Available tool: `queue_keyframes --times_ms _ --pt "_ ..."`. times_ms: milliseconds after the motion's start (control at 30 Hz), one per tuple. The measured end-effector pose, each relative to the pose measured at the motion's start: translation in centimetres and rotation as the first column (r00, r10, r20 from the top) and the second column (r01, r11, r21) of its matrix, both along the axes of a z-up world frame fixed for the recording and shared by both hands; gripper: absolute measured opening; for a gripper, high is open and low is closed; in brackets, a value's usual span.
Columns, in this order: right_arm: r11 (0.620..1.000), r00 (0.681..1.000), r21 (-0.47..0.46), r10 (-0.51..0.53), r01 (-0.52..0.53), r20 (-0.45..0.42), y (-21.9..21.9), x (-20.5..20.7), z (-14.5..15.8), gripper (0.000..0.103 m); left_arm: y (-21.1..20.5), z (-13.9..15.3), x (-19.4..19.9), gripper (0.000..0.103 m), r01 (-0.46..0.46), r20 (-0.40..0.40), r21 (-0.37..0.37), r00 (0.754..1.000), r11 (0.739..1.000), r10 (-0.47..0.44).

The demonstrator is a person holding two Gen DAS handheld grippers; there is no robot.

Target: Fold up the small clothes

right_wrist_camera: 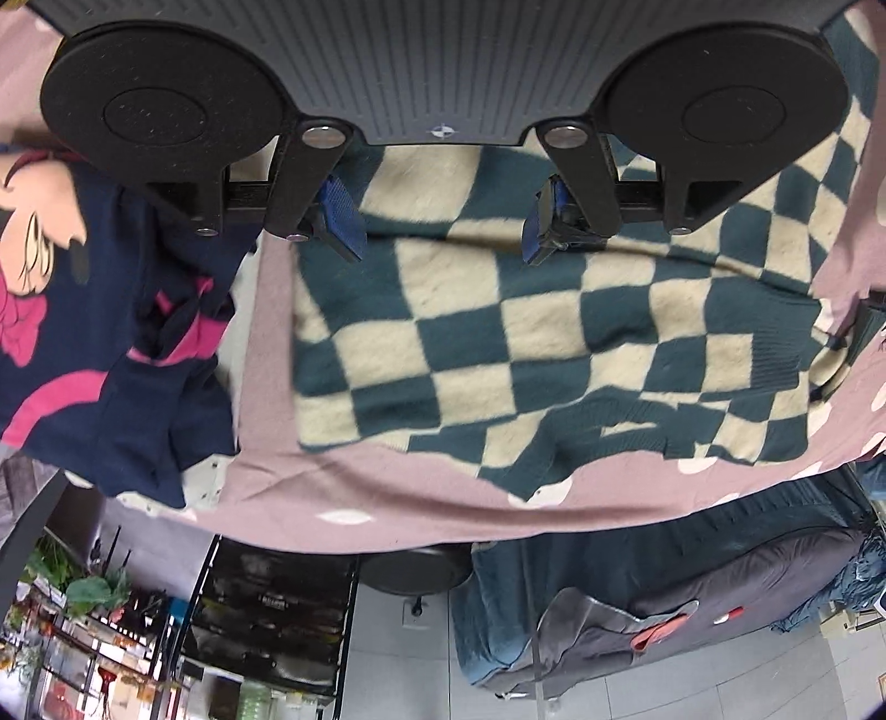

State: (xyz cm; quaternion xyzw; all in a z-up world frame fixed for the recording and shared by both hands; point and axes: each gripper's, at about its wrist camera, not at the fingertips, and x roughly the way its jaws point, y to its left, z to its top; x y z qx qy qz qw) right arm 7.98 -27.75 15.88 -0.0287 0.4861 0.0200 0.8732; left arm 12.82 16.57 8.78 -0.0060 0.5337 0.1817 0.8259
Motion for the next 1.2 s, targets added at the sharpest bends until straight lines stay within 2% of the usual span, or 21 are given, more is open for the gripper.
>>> queue_keyframes --times_ms 100,167,200,300,367,400,500,567,667,767,833,867,933,1033,1067,1100,1167,1200 --pt "1.0 1.0 -0.004 0.004 -0.004 -0.022 0.4 -0.4 -0.3 0.102 -1.2 -0.6 2.1 0.081 0.108 -0.029 0.031 0.994 0.994 -0.107" --pt "1.0 0.999 -0.005 0.003 -0.003 -0.036 0.5 -0.5 -0.4 0.101 -2.0 -1.0 3.4 0.075 0.135 -0.039 0.027 0.99 0.99 -0.134" --pt "1.0 0.999 -0.006 0.001 -0.001 -0.04 0.5 -0.6 -0.5 0.101 -2.3 -1.2 4.0 0.072 0.139 -0.043 0.034 0.99 0.99 -0.137" --pt "1.0 0.999 -0.011 -0.012 0.012 -0.051 0.4 -0.8 -0.6 0.101 -2.3 -2.7 5.5 0.054 0.128 -0.083 0.041 0.989 0.991 -0.125" --pt "1.0 0.998 -0.006 -0.029 0.029 -0.057 0.2 -0.9 -0.7 0.102 -1.7 -3.8 6.1 0.053 0.103 -0.105 0.007 0.989 0.995 -0.102" --pt "1.0 0.998 -0.001 -0.032 0.032 -0.063 0.1 -0.9 -0.7 0.102 -1.2 -3.8 6.2 0.052 0.083 -0.084 -0.008 0.993 0.997 -0.083" --pt "1.0 0.997 -0.004 -0.03 0.029 -0.075 0.2 -1.1 -0.9 0.102 0.5 -2.7 6.0 0.01 0.013 -0.024 -0.067 1.0 0.998 -0.015" --pt "1.0 0.996 -0.004 -0.031 0.031 -0.082 0.1 -1.2 -1.1 0.102 2.5 -0.9 5.5 0.01 -0.061 0.054 -0.143 0.996 0.988 0.069" --pt "0.999 0.995 0.015 -0.043 0.044 -0.093 0.0 -1.2 -1.4 0.102 5.5 2.6 5.3 0.008 -0.149 0.164 -0.175 0.97 0.973 0.178" --pt "0.999 0.995 0.032 -0.039 0.042 -0.097 0.2 -1.1 -1.5 0.102 8.8 7.0 5.2 0.007 -0.24 0.29 -0.135 0.918 0.962 0.269" --pt "0.999 0.995 0.039 -0.032 0.036 -0.098 0.4 -1.2 -1.6 0.102 10.9 9.3 5.6 0.007 -0.275 0.321 -0.121 0.898 0.954 0.3" --pt "0.998 0.995 0.044 -0.03 0.035 -0.098 0.4 -1.2 -1.6 0.102 11.6 10.3 5.7 0.007 -0.285 0.339 -0.083 0.893 0.955 0.296" --pt "0.998 0.994 0.054 -0.029 0.035 -0.105 0.5 -1.4 -1.8 0.102 12.5 11.5 6.4 0.007 -0.278 0.325 -0.014 0.907 0.961 0.267" --pt "0.997 0.993 0.065 -0.035 0.043 -0.116 0.4 -1.8 -2.1 0.102 12.6 11.7 6.8 0.007 -0.266 0.3 -0.001 0.919 0.964 0.254" --pt "0.997 0.992 0.067 -0.038 0.046 -0.122 0.4 -1.8 -2.2 0.102 12.9 11.8 6.7 0.007 -0.296 0.305 -0.001 0.909 0.955 0.282" --pt "0.996 0.991 0.068 -0.041 0.05 -0.125 0.3 -1.9 -2.2 0.102 13.5 12.2 6.2 0.007 -0.347 0.323 -0.036 0.884 0.937 0.339" --pt "0.996 0.991 0.068 -0.046 0.055 -0.125 0.1 -2.0 -2.2 0.102 15.4 13.8 4.6 0.007 -0.452 0.391 -0.13 0.794 0.882 0.465" --pt "0.996 0.991 0.068 -0.047 0.056 -0.127 0.0 -2.0 -2.2 0.102 16.2 15.0 3.9 0.007 -0.482 0.431 -0.159 0.751 0.862 0.5"
